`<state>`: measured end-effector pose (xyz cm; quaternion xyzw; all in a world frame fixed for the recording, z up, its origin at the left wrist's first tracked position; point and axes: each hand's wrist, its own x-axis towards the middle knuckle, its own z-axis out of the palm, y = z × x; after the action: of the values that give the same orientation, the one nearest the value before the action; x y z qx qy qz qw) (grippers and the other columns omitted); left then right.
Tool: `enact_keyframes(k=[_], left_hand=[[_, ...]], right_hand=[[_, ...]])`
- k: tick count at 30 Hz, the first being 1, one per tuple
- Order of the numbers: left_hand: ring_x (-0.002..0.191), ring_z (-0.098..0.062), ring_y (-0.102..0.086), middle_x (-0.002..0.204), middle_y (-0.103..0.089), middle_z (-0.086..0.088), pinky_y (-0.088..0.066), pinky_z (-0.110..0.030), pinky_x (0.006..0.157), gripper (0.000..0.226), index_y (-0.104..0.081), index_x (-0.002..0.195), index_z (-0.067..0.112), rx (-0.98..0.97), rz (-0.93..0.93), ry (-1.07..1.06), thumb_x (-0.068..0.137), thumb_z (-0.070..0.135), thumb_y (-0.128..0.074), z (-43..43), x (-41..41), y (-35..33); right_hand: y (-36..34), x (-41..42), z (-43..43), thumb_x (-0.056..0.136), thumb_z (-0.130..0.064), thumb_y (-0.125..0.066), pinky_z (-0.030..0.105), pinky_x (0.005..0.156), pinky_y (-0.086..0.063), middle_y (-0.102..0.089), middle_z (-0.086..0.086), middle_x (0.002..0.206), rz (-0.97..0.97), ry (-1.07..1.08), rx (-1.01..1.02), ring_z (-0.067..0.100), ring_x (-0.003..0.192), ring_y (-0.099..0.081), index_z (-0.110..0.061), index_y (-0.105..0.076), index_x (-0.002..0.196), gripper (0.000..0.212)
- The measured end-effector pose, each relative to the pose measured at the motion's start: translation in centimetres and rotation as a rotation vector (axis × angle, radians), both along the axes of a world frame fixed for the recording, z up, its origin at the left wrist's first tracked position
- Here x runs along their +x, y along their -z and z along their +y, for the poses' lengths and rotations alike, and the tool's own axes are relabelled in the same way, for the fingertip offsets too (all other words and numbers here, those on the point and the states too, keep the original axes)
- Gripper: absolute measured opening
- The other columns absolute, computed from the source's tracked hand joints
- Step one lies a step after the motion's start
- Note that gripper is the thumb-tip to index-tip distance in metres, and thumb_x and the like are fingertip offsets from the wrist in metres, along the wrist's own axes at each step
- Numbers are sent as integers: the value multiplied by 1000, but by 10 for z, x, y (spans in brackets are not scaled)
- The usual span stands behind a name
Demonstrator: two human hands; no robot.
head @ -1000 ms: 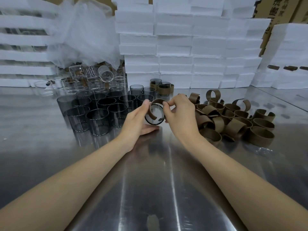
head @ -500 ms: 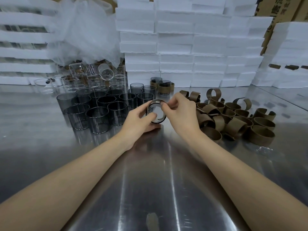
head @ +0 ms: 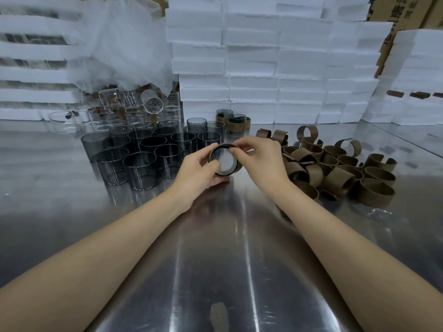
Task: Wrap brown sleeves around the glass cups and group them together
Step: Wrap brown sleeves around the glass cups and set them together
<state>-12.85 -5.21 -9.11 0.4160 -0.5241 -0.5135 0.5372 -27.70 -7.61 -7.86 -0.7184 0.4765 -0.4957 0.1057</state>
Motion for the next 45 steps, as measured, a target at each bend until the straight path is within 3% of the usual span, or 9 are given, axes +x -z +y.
enact_keyframes(k=[9, 14, 17, 21, 28, 33, 38, 43, 45], left_hand=[[109, -28, -66, 123, -64, -8, -61, -32, 78, 45, -58, 129, 5, -36, -8, 10, 92, -14, -43, 3, -2, -2], [102, -24, -70, 124, -65, -6, -60, -36, 82, 39, -61, 127, 10, -37, 58, 4, 94, -6, -50, 3, -1, 3], [99, -33, -71, 123, -66, -14, -59, -37, 83, 34, -60, 128, 7, -34, 157, 14, 96, -3, -51, 0, 3, 3], [95, -40, -70, 116, -70, -14, -60, -32, 79, 32, -61, 127, 11, -5, 259, 89, 99, 4, -48, 0, 5, 1], [100, -35, -70, 123, -68, -9, -57, -26, 80, 41, -56, 132, 13, 67, 314, 273, 93, 27, -57, 0, 4, -2], [55, -10, -52, 89, -60, -3, -47, -18, 56, 49, -58, 113, 14, 167, 207, 245, 80, 49, -59, 1, 8, -2], [46, -4, -35, 77, -54, 5, -33, -13, 43, 46, -59, 109, 15, 254, 209, 271, 79, 49, -61, -2, 12, -7], [37, -2, -25, 55, -45, 11, -24, -11, 34, 32, -64, 91, 18, 312, 312, 229, 73, 44, -67, -4, 17, -11], [36, -3, -23, 52, -40, 12, -22, -10, 34, 22, -71, 78, 20, 309, 335, 225, 75, 42, -66, -4, 17, -12]], right_hand=[[3, -1, 0, 89, -18, -68, 32, 81, -54, -73, -5, 86, 46, 6, -54, 9, 80, -66, -13, -76, 95, 11], [1, -6, 1, 90, -30, -68, 19, 77, -52, -72, -12, 82, -57, -24, 7, -1, 79, -65, -17, -78, 93, 16], [3, 1, 5, 96, -40, -56, 9, 76, -44, -68, -25, 75, -229, -127, 203, -12, 78, -60, -28, -74, 90, 23], [7, 9, 3, 100, -40, -48, 41, 99, -50, -69, 2, 117, -586, -299, 554, 19, 112, -62, -17, -67, 118, 35], [6, 2, 2, 82, -34, -65, 30, 83, -49, -67, 10, 104, -1058, -519, 687, 22, 98, -61, -10, -64, 115, 41], [7, 1, 1, 72, -36, -75, 28, 70, -56, -72, 13, 101, -1160, -647, 831, 22, 85, -71, -11, -66, 114, 50], [1, -1, -1, 73, -36, -74, 30, 80, -55, -66, 13, 114, -1192, -644, 976, 24, 108, -60, -12, -60, 128, 62], [3, 5, -1, 69, -32, -75, 26, 72, -56, -68, 9, 100, -1287, -639, 1021, 16, 83, -64, -16, -66, 116, 50], [2, 6, -2, 71, -31, -74, 28, 89, -54, -70, 11, 102, -1328, -640, 1011, 21, 92, -67, -15, -66, 114, 46]])
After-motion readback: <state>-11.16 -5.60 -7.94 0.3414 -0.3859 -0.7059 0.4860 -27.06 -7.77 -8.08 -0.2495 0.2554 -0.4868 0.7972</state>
